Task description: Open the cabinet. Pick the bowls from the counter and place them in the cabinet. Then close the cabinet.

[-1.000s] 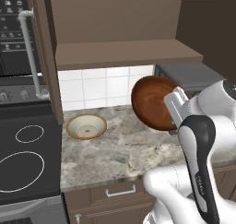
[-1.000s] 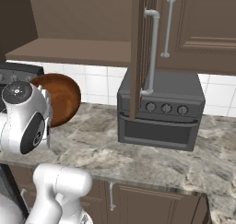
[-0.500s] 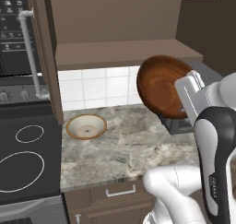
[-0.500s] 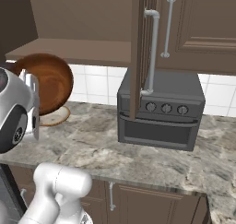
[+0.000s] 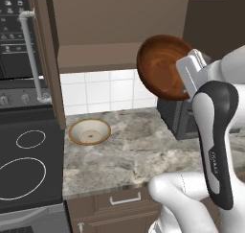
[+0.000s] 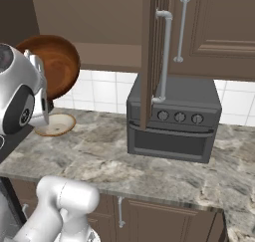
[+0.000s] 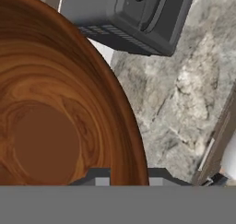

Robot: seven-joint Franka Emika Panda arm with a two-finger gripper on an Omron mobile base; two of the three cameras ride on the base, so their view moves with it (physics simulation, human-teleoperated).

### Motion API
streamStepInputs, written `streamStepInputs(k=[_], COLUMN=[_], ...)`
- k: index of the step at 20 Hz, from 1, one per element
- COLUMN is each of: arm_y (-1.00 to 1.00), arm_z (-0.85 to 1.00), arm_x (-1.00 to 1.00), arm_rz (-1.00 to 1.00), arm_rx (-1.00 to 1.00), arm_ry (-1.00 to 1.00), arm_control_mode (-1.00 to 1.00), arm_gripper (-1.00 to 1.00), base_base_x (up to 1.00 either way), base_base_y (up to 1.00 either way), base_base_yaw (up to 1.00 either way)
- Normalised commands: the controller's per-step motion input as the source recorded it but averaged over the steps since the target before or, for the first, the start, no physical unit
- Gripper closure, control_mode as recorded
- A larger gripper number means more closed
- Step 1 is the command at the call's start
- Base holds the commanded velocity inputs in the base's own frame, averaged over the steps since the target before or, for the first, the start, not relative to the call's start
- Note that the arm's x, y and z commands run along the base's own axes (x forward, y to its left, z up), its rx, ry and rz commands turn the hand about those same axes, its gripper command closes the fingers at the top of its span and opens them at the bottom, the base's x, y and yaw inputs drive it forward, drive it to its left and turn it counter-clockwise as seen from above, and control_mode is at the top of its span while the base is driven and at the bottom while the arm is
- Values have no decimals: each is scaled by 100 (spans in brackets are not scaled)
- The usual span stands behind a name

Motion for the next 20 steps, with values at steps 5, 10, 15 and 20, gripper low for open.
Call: streamStepInputs(k=[5, 10, 15, 20], arm_y=[13, 4, 3, 9], arm_z=[9, 9, 32, 43], arm_x=[48, 36, 30, 20], arm_rz=[3, 2, 7, 8], arm_rx=[-6, -6, -2, 0], arm_ry=[-19, -10, -3, 1], arm_control_mode=[-100, -100, -100, -100], arm_gripper=[100, 100, 100, 100], base_base_x=[0, 0, 0, 0], base_base_y=[0, 0, 0, 0], base_base_yaw=[0, 0, 0, 0])
